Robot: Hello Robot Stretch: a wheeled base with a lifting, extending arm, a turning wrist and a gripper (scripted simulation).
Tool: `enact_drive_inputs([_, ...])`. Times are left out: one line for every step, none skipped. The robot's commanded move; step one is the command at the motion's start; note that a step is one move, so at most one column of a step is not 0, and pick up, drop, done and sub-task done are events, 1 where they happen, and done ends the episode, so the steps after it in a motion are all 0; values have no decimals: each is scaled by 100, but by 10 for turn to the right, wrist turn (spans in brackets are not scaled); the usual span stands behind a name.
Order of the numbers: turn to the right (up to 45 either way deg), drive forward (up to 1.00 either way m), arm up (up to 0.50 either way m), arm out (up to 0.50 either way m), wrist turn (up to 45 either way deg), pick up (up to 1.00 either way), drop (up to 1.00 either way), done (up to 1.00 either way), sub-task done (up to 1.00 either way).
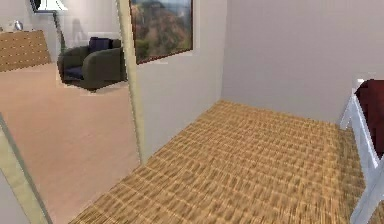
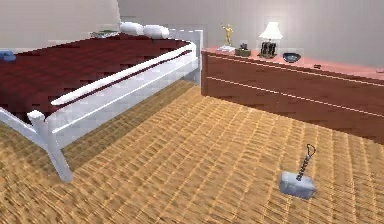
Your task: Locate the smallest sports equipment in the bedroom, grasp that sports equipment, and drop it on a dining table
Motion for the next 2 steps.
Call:
enact_drive_inputs([0, 50, 0, 0, 0, 0, 0, 0, 0])
enact_drive_inputs([-360, 0, 0, 0, 0, 0, 0, 0, 0])
